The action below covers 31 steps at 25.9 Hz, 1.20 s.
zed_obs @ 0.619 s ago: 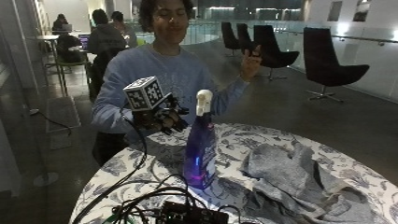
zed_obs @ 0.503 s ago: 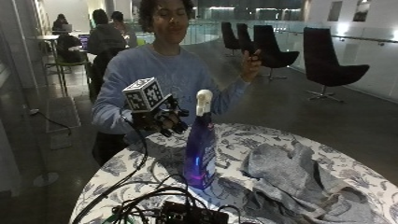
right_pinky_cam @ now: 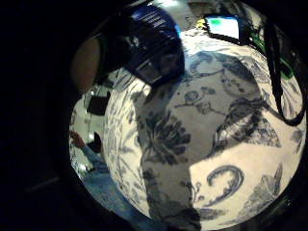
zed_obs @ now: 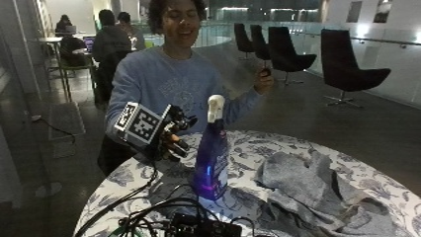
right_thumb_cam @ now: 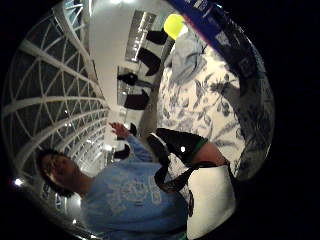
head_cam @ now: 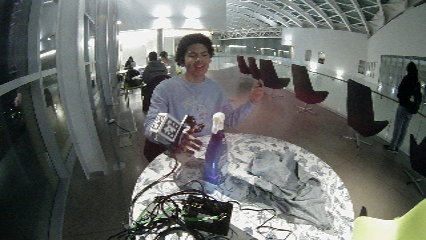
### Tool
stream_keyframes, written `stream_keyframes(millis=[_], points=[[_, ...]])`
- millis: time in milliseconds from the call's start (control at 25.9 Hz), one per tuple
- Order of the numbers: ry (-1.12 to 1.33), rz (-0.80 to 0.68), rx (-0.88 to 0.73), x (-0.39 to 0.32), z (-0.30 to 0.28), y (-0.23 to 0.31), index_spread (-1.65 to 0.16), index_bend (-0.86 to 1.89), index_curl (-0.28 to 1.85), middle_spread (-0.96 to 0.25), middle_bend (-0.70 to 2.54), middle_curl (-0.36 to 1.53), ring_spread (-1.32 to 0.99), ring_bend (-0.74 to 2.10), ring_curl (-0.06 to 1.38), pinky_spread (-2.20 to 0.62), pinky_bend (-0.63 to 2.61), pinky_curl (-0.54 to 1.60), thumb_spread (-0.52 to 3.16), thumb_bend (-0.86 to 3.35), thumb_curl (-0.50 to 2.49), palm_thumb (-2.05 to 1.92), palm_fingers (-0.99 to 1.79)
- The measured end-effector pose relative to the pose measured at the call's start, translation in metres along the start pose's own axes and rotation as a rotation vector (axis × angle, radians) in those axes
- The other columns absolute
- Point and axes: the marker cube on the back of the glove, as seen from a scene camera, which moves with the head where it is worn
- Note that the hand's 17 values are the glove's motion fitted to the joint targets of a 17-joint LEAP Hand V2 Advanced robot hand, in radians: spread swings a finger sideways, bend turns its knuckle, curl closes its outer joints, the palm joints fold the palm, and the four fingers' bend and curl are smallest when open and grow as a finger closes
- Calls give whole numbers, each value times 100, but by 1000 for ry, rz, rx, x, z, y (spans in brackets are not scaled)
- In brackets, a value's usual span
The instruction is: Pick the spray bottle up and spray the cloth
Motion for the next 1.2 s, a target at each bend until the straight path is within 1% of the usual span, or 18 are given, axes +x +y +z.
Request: stream_keyframes(millis=[155, 309, 387, 542, 735, 890, 1044, 1199], points=[[2, 81, 64, 6, 8, -30, -42, 3, 3, 5, 29, 22, 7, 40, 22, 22, 77, 34, 86, 5, 18, 43, 6], [-4, 107, 173, 8, 24, -57, -43, 3, 2, 8, 31, 24, 9, 40, 22, 24, 80, 35, 86, 1, 19, 43, -2], [-17, 107, 213, 9, 31, -68, -43, 3, 2, 8, 32, 24, 11, 39, 21, 25, 82, 35, 86, 0, 20, 44, -3], [-38, 95, 229, 10, 40, -79, -43, 2, 0, 9, 37, 27, 12, 46, 23, 27, 82, 35, 86, -2, 22, 45, 0], [-9, 73, 358, 17, 45, -92, -43, -1, -2, 8, 43, 29, 13, 55, 26, 29, 83, 35, 85, -2, 24, 47, 1], [-40, 62, 282, 20, 45, -88, -44, -9, -4, 5, 54, 33, 11, 72, 30, 29, 81, 34, 88, 8, 30, 69, 13], [-114, -18, 255, 10, 43, -89, -44, -5, -3, 2, 57, 35, 9, 80, 33, 29, 84, 35, 87, 10, 34, 78, 18], [-236, -101, 128, -16, 39, -85, -45, -4, -2, 1, 58, 36, 8, 87, 36, 28, 86, 36, 86, 7, 37, 80, 22]])
